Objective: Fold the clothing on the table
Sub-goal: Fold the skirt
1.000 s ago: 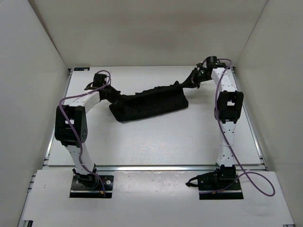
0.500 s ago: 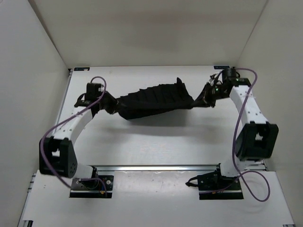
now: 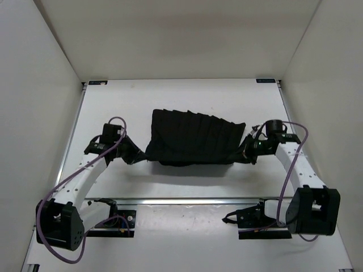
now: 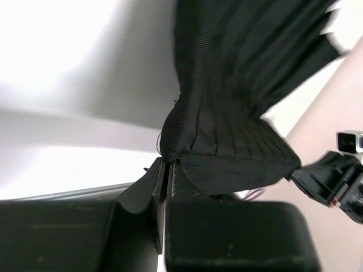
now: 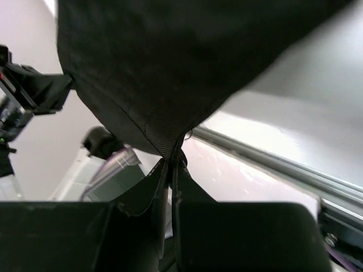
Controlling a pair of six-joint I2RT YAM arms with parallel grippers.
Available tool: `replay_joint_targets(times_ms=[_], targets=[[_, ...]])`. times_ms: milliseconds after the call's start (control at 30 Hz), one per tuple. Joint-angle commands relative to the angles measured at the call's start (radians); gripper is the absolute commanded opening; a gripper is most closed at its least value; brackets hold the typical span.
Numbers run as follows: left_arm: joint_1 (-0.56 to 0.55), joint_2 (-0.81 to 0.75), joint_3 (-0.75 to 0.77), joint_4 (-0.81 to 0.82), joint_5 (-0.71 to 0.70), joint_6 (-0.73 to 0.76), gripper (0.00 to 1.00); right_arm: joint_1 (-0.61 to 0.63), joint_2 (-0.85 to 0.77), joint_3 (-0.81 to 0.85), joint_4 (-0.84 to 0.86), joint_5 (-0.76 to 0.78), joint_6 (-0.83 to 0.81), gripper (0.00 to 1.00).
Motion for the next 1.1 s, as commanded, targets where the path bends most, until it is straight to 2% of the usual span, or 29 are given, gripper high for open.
replay_joint_targets(times_ms=[0, 100, 133, 233, 267, 300, 333, 367, 433, 467, 533, 633, 733, 867, 933, 1067], targets=[[0.042, 0.022, 0.149, -0.002, -0.06, 0.019, 0.0, -0.03, 0.079, 0.171, 0.074, -0.023, 0.006, 0.0], [0.057, 0.228, 0.31, 0.136, -0.062, -0.017, 0.02, -0.07, 0.301, 0.344, 0.118, -0.017, 0.02, 0.0], [0.056, 0.278, 0.348, 0.162, -0.053, -0.02, 0.02, -0.093, 0.333, 0.363, 0.178, -0.028, 0.059, 0.0], [0.062, 0.581, 0.593, 0.204, -0.038, -0.02, 0.08, -0.136, 0.556, 0.475, 0.357, -0.078, 0.17, 0.01], [0.057, 0.702, 0.697, 0.22, -0.036, 0.0, 0.2, -0.144, 0.655, 0.539, 0.386, -0.088, 0.19, 0.0], [0.066, 0.825, 0.817, 0.208, -0.005, -0.003, 0.35, -0.145, 0.747, 0.618, 0.39, -0.098, 0.192, 0.08], [0.068, 0.879, 0.873, 0.211, 0.048, 0.0, 0.38, -0.144, 0.78, 0.655, 0.355, -0.074, 0.176, 0.16], [0.074, 0.981, 0.978, 0.205, 0.087, 0.003, 0.41, -0.139, 0.855, 0.724, 0.317, -0.054, 0.146, 0.31], [0.085, 1.106, 1.117, 0.196, 0.117, 0.006, 0.51, -0.132, 0.914, 0.807, 0.252, -0.002, 0.098, 0.44], [0.094, 1.117, 1.126, 0.225, 0.14, 0.003, 0.53, -0.129, 0.924, 0.827, 0.252, 0.023, 0.081, 0.57], [0.101, 1.11, 1.114, 0.26, 0.139, 0.006, 0.56, -0.128, 0.903, 0.812, 0.282, 0.053, 0.08, 0.64], [0.124, 1.079, 1.073, 0.27, 0.125, 0.022, 0.58, -0.13, 0.817, 0.76, 0.338, 0.102, 0.081, 0.67], [0.146, 1.038, 1.007, 0.264, 0.122, 0.04, 0.58, -0.145, 0.78, 0.743, 0.284, 0.138, 0.061, 0.73], [0.169, 1.014, 1.001, 0.141, 0.032, 0.152, 0.58, -0.165, 0.684, 0.657, 0.218, 0.246, 0.014, 0.79], [0.154, 1.007, 0.988, 0.071, -0.014, 0.201, 0.59, -0.165, 0.609, 0.557, 0.223, 0.28, 0.001, 0.82], [0.114, 0.982, 0.912, 0.087, -0.099, 0.212, 0.61, -0.129, 0.481, 0.34, 0.313, 0.314, 0.06, 0.82]])
